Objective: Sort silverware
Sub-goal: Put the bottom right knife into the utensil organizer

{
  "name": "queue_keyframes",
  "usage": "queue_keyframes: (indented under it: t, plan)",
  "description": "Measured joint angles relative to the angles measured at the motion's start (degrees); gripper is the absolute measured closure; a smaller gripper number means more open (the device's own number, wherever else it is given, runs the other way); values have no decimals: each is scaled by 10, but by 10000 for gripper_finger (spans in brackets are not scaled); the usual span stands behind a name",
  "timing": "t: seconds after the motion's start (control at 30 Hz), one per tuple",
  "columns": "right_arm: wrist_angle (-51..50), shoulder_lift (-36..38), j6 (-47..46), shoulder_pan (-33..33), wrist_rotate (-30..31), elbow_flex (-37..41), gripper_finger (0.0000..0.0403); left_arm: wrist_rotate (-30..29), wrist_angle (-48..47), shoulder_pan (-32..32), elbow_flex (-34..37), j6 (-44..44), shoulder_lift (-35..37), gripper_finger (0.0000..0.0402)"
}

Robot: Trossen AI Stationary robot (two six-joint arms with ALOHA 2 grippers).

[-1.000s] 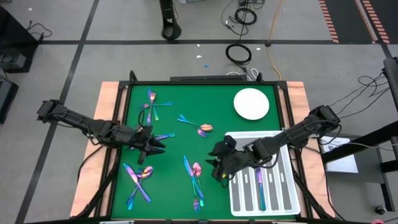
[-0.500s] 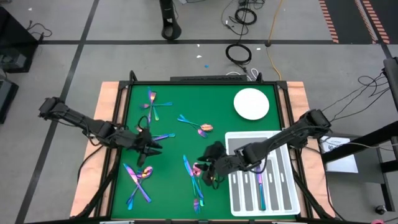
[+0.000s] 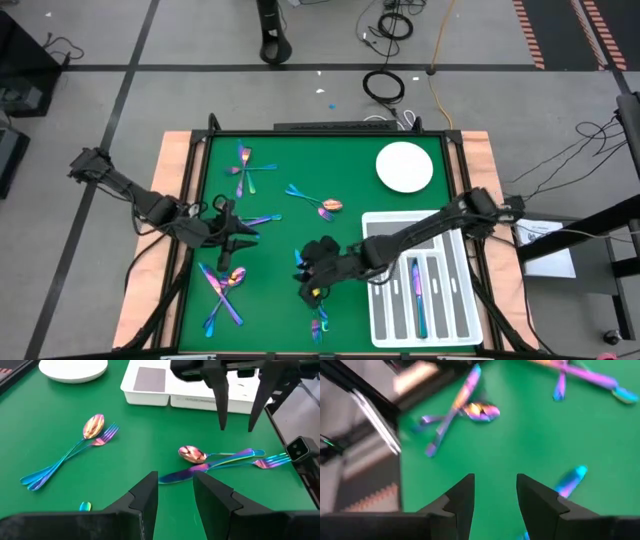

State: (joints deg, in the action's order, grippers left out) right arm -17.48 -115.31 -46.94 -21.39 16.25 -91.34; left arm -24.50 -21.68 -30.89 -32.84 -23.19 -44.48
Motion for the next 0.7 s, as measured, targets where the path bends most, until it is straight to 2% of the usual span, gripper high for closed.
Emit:
queue_keyframes:
  t: [0.17,0.33,0.43,0.53,0.7]
  plan:
    - [-170,-83,-34,1,-1,-144,268,0,2,0,0,-3,-5,277]
    - [-237,-156,-50,1,-10,-242,268,-25,3,0,0,-2,-14,277]
    - [-251,-186,-73,1,-34,-268,268,-60,6,0,0,-2,-21,277]
    - [-270,-206,-100,0,-54,-274,268,-60,7,0,1,1,-30,277]
    - [-305,-208,-144,-1,-27,-274,268,-60,7,0,1,1,-37,277]
